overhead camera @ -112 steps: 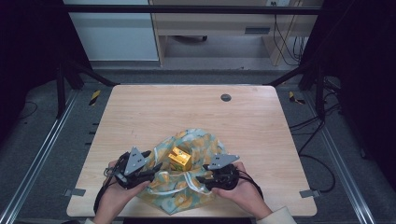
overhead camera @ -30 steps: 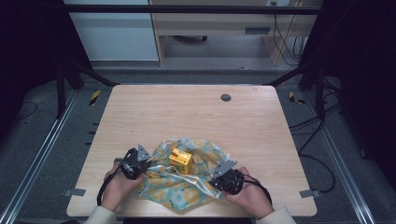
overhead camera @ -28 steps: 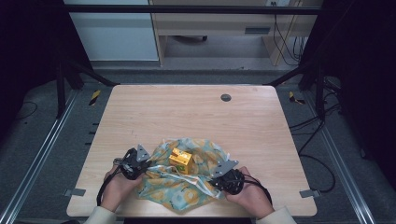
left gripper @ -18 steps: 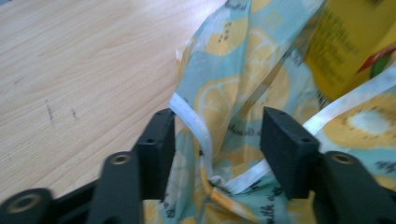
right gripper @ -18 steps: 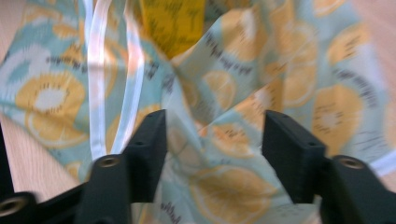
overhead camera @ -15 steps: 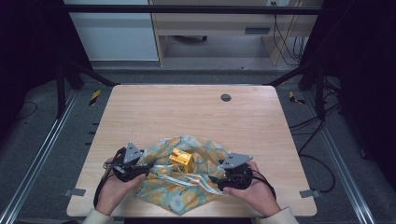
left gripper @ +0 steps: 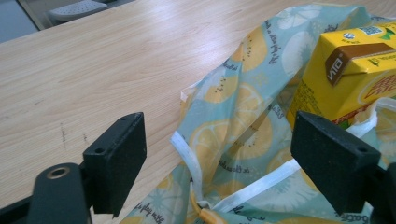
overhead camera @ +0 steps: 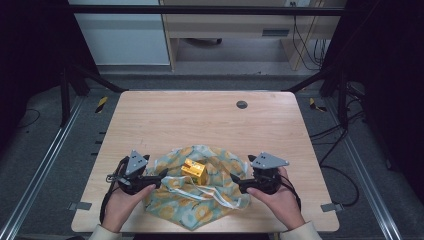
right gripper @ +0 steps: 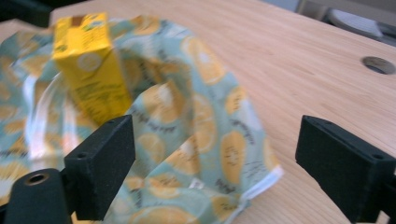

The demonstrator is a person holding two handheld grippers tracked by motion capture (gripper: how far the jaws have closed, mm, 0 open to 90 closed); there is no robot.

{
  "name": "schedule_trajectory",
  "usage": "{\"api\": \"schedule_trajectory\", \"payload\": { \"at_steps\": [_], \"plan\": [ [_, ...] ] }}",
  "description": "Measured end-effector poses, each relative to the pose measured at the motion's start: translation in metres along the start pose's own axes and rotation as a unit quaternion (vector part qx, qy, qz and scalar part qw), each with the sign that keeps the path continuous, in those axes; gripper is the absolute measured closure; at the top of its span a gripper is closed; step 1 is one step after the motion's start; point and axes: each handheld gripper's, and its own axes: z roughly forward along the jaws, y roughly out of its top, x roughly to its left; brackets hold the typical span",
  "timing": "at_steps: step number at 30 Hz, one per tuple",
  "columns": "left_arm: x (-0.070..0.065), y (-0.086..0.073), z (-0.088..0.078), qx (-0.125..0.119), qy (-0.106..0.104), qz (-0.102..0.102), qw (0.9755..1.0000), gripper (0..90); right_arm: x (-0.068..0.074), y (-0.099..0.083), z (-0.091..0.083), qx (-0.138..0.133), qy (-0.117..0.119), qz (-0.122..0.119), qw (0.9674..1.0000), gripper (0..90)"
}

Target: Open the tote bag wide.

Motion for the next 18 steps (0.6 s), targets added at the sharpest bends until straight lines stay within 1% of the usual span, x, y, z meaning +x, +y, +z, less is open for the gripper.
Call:
{"api": "schedule_trajectory", "payload": {
  "at_steps": [2, 6, 9, 11, 15, 18],
  "plan": [
    [0.001, 0.0, -0.001, -0.002, 0.004, -0.001, 1.0, 17.4, -0.004, 0.001, -0.001, -0.009, -0.012, 0.011, 0.9998, 10.0],
    [0.005, 0.0, -0.005, -0.01, 0.011, -0.007, 0.9999, 16.5, -0.01, 0.001, -0.004, -0.023, -0.036, 0.02, 0.9989, 7.9],
    [0.009, -0.002, -0.006, -0.013, 0.016, -0.012, 0.9997, 15.0, -0.015, 0.001, -0.007, -0.03, -0.047, 0.028, 0.9981, 6.9],
    [0.013, -0.002, -0.009, -0.017, 0.022, -0.013, 0.9995, 13.2, -0.018, 0.0, -0.011, -0.033, -0.058, 0.03, 0.9973, 6.5],
    [0.02, -0.004, -0.017, -0.03, 0.033, -0.019, 0.9988, 11.0, -0.025, -0.001, -0.019, -0.044, -0.088, 0.038, 0.9944, 5.6],
    [0.027, -0.006, -0.022, -0.04, 0.039, -0.029, 0.998, 10.3, -0.03, -0.002, -0.026, -0.058, -0.109, 0.05, 0.9911, 5.6]
  ]
}}
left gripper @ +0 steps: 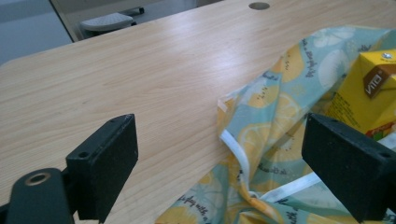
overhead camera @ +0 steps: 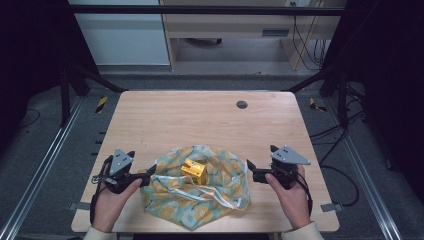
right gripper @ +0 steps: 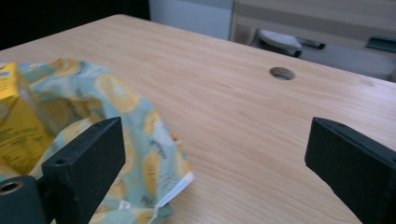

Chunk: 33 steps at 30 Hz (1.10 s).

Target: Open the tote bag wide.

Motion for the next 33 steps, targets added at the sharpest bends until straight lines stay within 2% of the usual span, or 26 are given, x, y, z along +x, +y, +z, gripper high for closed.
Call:
{"api": "schedule_trajectory", "payload": {
  "at_steps": [6, 10, 13, 15, 22, 26, 33],
  "plan": [
    [0.02, 0.0, -0.011, -0.029, 0.026, -0.024, 0.9989, 9.3, -0.015, -0.002, -0.005, -0.006, -0.04, 0.015, 0.9991, 5.9],
    [0.034, -0.005, -0.014, -0.029, 0.038, -0.042, 0.998, 8.3, -0.029, -0.005, -0.009, -0.008, -0.065, 0.033, 0.9973, 6.1],
    [0.044, -0.009, -0.015, -0.029, 0.049, -0.053, 0.997, 8.3, -0.037, -0.007, -0.012, -0.009, -0.072, 0.053, 0.9959, 6.2],
    [0.051, -0.011, -0.016, -0.026, 0.055, -0.059, 0.9964, 8.2, -0.042, -0.008, -0.013, -0.009, -0.083, 0.051, 0.9952, 6.2],
    [0.068, -0.018, -0.017, -0.022, 0.079, -0.077, 0.9937, 8.2, -0.06, -0.014, -0.014, -0.001, -0.107, 0.068, 0.9919, 6.2],
    [0.076, -0.022, -0.014, -0.003, 0.09, -0.074, 0.9931, 8.2, -0.07, -0.02, -0.014, 0.01, -0.119, 0.076, 0.9899, 6.4],
    [0.085, -0.029, -0.008, 0.03, 0.09, -0.082, 0.9921, 7.9, -0.084, -0.027, -0.008, 0.032, -0.129, 0.085, 0.9875, 6.6]
  ]
}}
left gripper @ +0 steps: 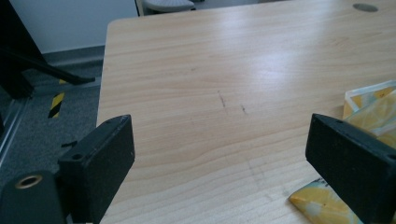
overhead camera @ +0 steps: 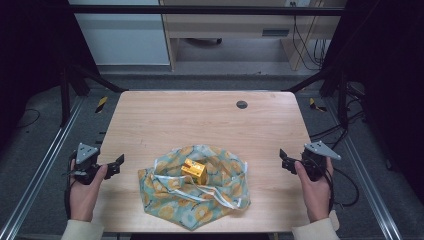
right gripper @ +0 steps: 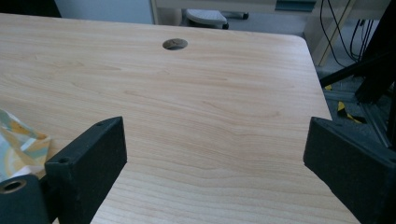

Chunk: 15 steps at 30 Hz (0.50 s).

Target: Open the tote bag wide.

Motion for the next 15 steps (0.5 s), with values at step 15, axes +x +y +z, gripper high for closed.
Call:
{"api": "schedule_trajectory", "payload": {
  "at_steps": [15],
  "plan": [
    [0.0, -0.01, 0.02, 0.09, 0.004, 0.029, 0.9955, 7.7, 0.001, -0.011, 0.024, 0.077, 0.015, -0.008, 0.9969, 7.0]
  ]
}}
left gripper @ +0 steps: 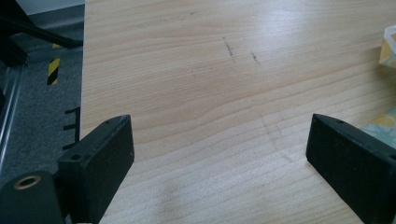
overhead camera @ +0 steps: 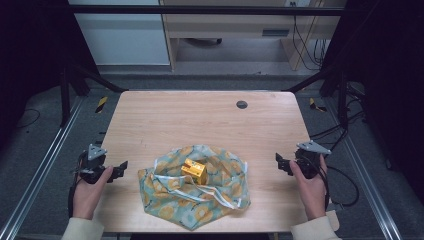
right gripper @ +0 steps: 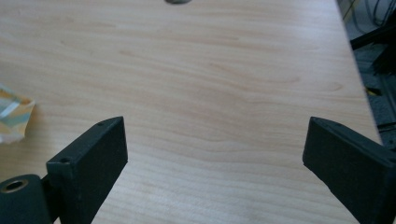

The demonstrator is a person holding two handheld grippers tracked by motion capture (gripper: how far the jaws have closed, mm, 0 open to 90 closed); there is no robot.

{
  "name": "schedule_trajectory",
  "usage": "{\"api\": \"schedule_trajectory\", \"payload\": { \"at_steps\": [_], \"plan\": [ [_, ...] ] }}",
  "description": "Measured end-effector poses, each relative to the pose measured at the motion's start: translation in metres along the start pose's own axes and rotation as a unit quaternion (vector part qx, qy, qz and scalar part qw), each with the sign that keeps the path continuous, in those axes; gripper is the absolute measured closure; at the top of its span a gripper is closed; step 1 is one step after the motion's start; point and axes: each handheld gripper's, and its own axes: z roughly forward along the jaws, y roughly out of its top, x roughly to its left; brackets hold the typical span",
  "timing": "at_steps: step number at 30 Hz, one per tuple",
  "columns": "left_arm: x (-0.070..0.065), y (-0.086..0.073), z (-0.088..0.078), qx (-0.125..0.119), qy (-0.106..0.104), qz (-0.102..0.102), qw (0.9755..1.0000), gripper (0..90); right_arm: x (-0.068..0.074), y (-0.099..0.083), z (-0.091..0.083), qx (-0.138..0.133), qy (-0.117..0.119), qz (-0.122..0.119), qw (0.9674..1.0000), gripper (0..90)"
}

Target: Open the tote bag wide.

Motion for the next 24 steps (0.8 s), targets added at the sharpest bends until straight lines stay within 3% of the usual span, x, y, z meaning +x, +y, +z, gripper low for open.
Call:
{"api": "schedule_trajectory", "payload": {
  "at_steps": [7, 15, 24],
  "plan": [
    [-0.004, -0.001, 0.004, 0.014, 0.001, 0.011, 0.9998, 7.5, 0.008, -0.004, 0.009, 0.044, 0.019, -0.01, 0.9988, 7.0],
    [-0.009, -0.001, 0.007, 0.024, 0.005, 0.023, 0.9994, 7.4, 0.011, -0.01, 0.012, 0.063, 0.021, -0.027, 0.9974, 7.4],
    [-0.013, -0.001, 0.008, 0.028, 0.005, 0.033, 0.9991, 7.1, 0.013, -0.012, 0.01, 0.066, 0.027, -0.033, 0.9969, 7.5]
  ]
}}
